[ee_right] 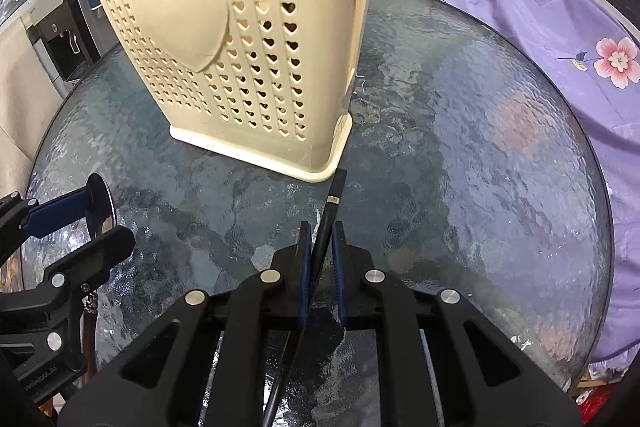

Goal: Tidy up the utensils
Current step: 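Lift the spoon and black chopstick and carry both above the holder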

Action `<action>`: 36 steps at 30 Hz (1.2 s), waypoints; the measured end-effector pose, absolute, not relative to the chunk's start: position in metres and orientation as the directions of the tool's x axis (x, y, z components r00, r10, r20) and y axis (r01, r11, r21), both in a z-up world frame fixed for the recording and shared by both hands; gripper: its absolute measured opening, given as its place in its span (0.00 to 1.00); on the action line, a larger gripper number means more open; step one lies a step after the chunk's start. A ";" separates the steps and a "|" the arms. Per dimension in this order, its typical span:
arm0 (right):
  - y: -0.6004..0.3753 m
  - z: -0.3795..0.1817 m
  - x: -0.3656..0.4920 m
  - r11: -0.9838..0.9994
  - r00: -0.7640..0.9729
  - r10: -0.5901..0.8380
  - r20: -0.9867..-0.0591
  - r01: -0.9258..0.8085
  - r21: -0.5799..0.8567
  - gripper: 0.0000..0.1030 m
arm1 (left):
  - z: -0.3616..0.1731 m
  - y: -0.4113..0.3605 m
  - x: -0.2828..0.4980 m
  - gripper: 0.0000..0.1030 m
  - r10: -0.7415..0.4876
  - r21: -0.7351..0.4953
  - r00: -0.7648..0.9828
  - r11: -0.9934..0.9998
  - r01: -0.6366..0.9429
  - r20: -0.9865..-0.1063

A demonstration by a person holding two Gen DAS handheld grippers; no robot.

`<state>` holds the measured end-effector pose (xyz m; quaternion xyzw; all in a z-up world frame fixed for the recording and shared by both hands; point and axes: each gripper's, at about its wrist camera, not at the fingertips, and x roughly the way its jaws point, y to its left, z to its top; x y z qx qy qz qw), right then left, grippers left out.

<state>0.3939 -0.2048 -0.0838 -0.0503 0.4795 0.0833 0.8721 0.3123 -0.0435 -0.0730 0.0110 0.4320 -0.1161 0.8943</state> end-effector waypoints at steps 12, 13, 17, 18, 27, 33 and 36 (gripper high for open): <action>-0.218 -0.085 0.391 0.984 0.540 0.122 -0.833 -0.173 0.033 0.08 | -0.072 -0.042 0.311 0.45 -0.201 -0.083 0.600 0.972 0.218 -0.774; -0.219 -0.085 0.390 0.984 0.540 0.126 -0.832 -0.174 0.036 0.08 | -0.072 -0.042 0.311 0.45 -0.200 -0.083 0.600 0.973 0.217 -0.775; -0.223 -0.085 0.394 0.983 0.537 0.127 -0.834 -0.179 0.034 0.08 | -0.072 -0.042 0.311 0.45 -0.200 -0.082 0.599 0.972 0.218 -0.776; -0.222 -0.085 0.395 0.983 0.534 0.122 -0.837 -0.184 0.026 0.08 | -0.072 -0.042 0.311 0.45 -0.200 -0.082 0.598 0.972 0.218 -0.776; -0.218 -0.085 0.404 0.985 0.525 0.095 -0.846 -0.173 0.004 0.08 | -0.075 -0.040 0.312 0.45 -0.204 -0.090 0.592 0.972 0.217 -0.779; -0.214 -0.085 0.404 0.983 0.516 0.091 -0.852 -0.181 -0.005 0.08 | -0.076 -0.038 0.313 0.45 -0.207 -0.096 0.592 0.972 0.213 -0.779; -0.219 -0.085 0.402 0.985 0.526 0.117 -0.842 -0.172 0.030 0.08 | -0.076 -0.036 0.313 0.45 -0.205 -0.098 0.593 0.973 0.208 -0.779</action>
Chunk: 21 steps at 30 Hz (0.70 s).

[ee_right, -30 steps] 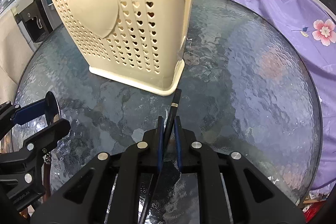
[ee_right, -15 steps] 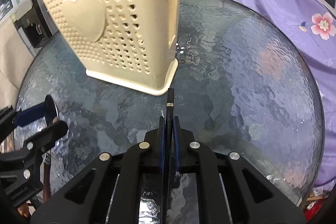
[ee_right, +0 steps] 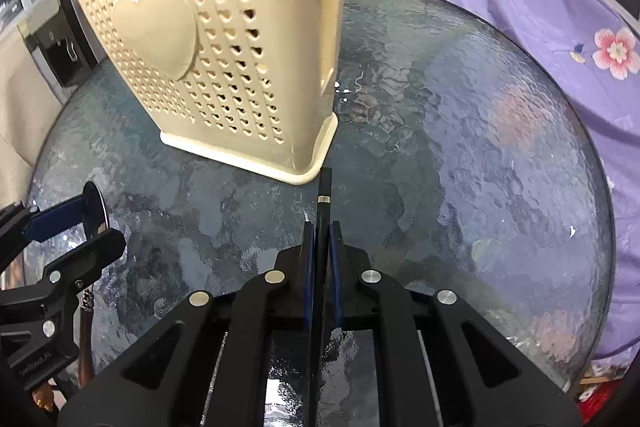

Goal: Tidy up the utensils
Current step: 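Lift the spoon and black chopstick and carry both above the holder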

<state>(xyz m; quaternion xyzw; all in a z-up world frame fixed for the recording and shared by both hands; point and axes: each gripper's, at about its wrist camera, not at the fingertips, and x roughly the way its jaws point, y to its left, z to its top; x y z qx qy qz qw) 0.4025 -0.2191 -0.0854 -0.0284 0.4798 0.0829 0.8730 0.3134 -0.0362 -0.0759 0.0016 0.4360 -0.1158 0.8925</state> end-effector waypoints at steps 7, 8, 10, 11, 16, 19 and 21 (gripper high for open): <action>-0.236 -0.084 0.399 0.979 0.553 0.190 -0.811 -0.166 0.117 0.07 | -0.070 -0.034 0.312 0.45 -0.210 -0.102 0.604 0.973 0.208 -0.769; -0.239 -0.083 0.398 0.979 0.558 0.193 -0.807 -0.159 0.125 0.07 | -0.069 -0.034 0.312 0.45 -0.209 -0.101 0.606 0.973 0.208 -0.767; -0.245 -0.079 0.396 0.979 0.576 0.202 -0.792 -0.143 0.145 0.07 | -0.066 -0.034 0.311 0.45 -0.210 -0.101 0.610 0.973 0.208 -0.764; -0.248 -0.077 0.395 0.978 0.581 0.210 -0.786 -0.139 0.158 0.07 | -0.064 -0.034 0.310 0.45 -0.213 -0.102 0.613 0.972 0.211 -0.761; -0.265 -0.055 0.379 0.963 0.644 0.267 -0.717 -0.150 0.224 0.08 | -0.054 -0.034 0.306 0.45 -0.228 -0.111 0.631 0.969 0.220 -0.742; -0.272 -0.038 0.370 0.956 0.682 0.289 -0.672 -0.165 0.243 0.08 | -0.043 -0.034 0.303 0.45 -0.243 -0.121 0.652 0.966 0.227 -0.718; -0.273 -0.028 0.362 0.953 0.705 0.299 -0.643 -0.183 0.242 0.08 | -0.034 -0.035 0.300 0.45 -0.253 -0.125 0.669 0.964 0.234 -0.698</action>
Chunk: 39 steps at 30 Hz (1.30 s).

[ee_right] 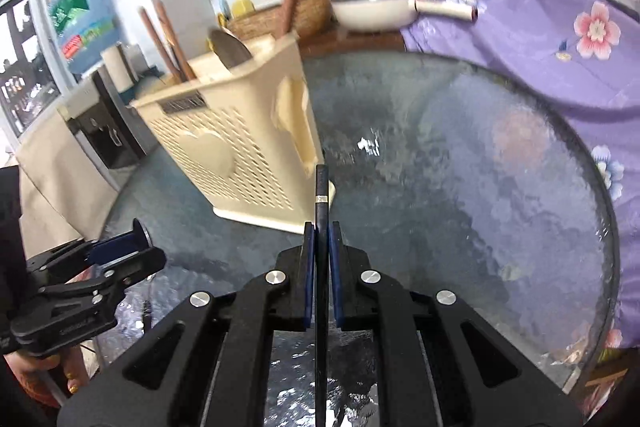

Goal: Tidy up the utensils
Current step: 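Lift the spoon and black chopstick and carry both above the holder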

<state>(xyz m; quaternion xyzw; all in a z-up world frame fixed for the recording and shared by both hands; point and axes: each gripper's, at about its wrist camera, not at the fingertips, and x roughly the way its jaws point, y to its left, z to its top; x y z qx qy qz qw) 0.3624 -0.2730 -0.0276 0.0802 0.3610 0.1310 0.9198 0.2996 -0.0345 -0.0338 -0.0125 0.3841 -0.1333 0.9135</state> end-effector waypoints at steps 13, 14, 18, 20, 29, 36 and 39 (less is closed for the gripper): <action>-0.267 0.031 0.302 0.944 0.811 0.327 -0.485 -0.258 0.206 0.08 | 0.004 -0.036 0.278 0.45 -0.305 -0.145 0.723 0.950 0.276 -0.620; -0.266 0.034 0.300 0.942 0.812 0.332 -0.480 -0.263 0.207 0.08 | 0.006 -0.036 0.276 0.45 -0.310 -0.148 0.726 0.948 0.280 -0.613; -0.264 0.040 0.295 0.936 0.812 0.349 -0.469 -0.280 0.211 0.07 | 0.013 -0.039 0.274 0.45 -0.316 -0.147 0.739 0.947 0.287 -0.595; -0.262 0.041 0.294 0.935 0.812 0.352 -0.466 -0.286 0.209 0.08 | 0.014 -0.040 0.274 0.45 -0.322 -0.148 0.738 0.944 0.293 -0.592; -0.252 0.050 0.291 0.932 0.815 0.363 -0.452 -0.308 0.192 0.08 | 0.022 -0.040 0.276 0.45 -0.341 -0.157 0.743 0.938 0.309 -0.576; -0.248 0.058 0.288 0.929 0.819 0.369 -0.439 -0.322 0.180 0.08 | 0.029 -0.038 0.277 0.45 -0.351 -0.163 0.748 0.935 0.315 -0.563; -0.246 0.062 0.287 0.929 0.822 0.369 -0.434 -0.326 0.173 0.07 | 0.033 -0.036 0.278 0.45 -0.352 -0.166 0.750 0.934 0.315 -0.559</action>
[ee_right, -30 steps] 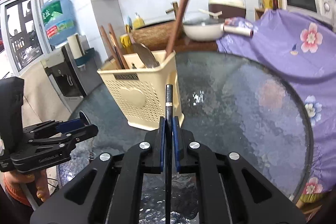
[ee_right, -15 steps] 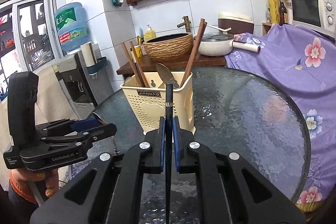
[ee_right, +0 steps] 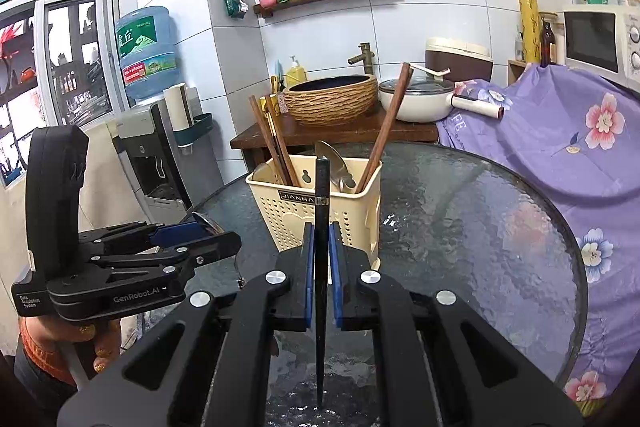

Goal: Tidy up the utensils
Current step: 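Lift the spoon and black chopstick and carry both above the holder, then lower the spoon and chopstick into the holder and open both tools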

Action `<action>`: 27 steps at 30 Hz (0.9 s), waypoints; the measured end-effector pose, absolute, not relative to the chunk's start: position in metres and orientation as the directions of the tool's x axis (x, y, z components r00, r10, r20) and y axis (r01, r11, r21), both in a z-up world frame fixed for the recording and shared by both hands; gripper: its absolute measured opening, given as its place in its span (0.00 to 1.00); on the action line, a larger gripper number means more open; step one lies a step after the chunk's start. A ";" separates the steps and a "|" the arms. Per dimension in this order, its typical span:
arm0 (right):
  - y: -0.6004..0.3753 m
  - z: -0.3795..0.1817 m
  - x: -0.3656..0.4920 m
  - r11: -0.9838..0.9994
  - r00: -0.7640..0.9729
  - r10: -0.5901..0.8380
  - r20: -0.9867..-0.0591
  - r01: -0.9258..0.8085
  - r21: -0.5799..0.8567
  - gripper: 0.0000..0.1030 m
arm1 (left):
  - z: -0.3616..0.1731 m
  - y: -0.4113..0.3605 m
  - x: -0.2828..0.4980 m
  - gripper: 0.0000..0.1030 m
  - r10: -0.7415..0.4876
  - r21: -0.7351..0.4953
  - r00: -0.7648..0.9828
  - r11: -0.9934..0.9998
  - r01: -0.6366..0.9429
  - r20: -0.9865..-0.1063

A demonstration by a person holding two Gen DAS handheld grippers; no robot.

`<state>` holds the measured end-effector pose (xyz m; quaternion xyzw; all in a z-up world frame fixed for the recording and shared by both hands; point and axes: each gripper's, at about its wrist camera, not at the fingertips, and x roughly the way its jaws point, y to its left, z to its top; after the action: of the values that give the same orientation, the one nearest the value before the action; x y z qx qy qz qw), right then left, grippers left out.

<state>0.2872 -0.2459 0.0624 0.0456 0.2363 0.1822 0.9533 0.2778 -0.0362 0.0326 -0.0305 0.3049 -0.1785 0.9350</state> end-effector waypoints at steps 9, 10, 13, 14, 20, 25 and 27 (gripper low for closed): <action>-0.242 0.072 0.287 0.927 0.828 0.376 -0.417 -0.342 0.156 0.07 | 0.042 -0.035 0.277 0.45 -0.347 -0.151 0.765 0.936 0.317 -0.544; -0.242 0.073 0.287 0.926 0.828 0.377 -0.416 -0.343 0.156 0.07 | 0.042 -0.035 0.277 0.45 -0.346 -0.150 0.765 0.936 0.317 -0.542; -0.240 0.074 0.286 0.925 0.828 0.380 -0.413 -0.349 0.152 0.07 | 0.043 -0.036 0.278 0.45 -0.345 -0.143 0.767 0.937 0.320 -0.541; -0.239 0.075 0.286 0.925 0.828 0.380 -0.413 -0.350 0.149 0.07 | 0.044 -0.036 0.279 0.45 -0.343 -0.142 0.768 0.937 0.319 -0.541; -0.238 0.080 0.286 0.920 0.818 0.390 -0.423 -0.367 0.138 0.07 | 0.050 -0.033 0.281 0.45 -0.365 -0.155 0.756 0.929 0.337 -0.544; -0.239 0.094 0.287 0.907 0.804 0.419 -0.423 -0.395 0.146 0.07 | 0.062 -0.029 0.285 0.45 -0.390 -0.164 0.743 0.918 0.362 -0.544; -0.240 0.103 0.288 0.899 0.798 0.434 -0.418 -0.410 0.151 0.07 | 0.072 -0.026 0.286 0.45 -0.392 -0.157 0.749 0.917 0.367 -0.535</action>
<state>0.2877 -0.2397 0.1031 0.0263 0.2268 0.2226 0.9478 0.2856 -0.0265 0.0717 -0.0209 0.2907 -0.2030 0.9348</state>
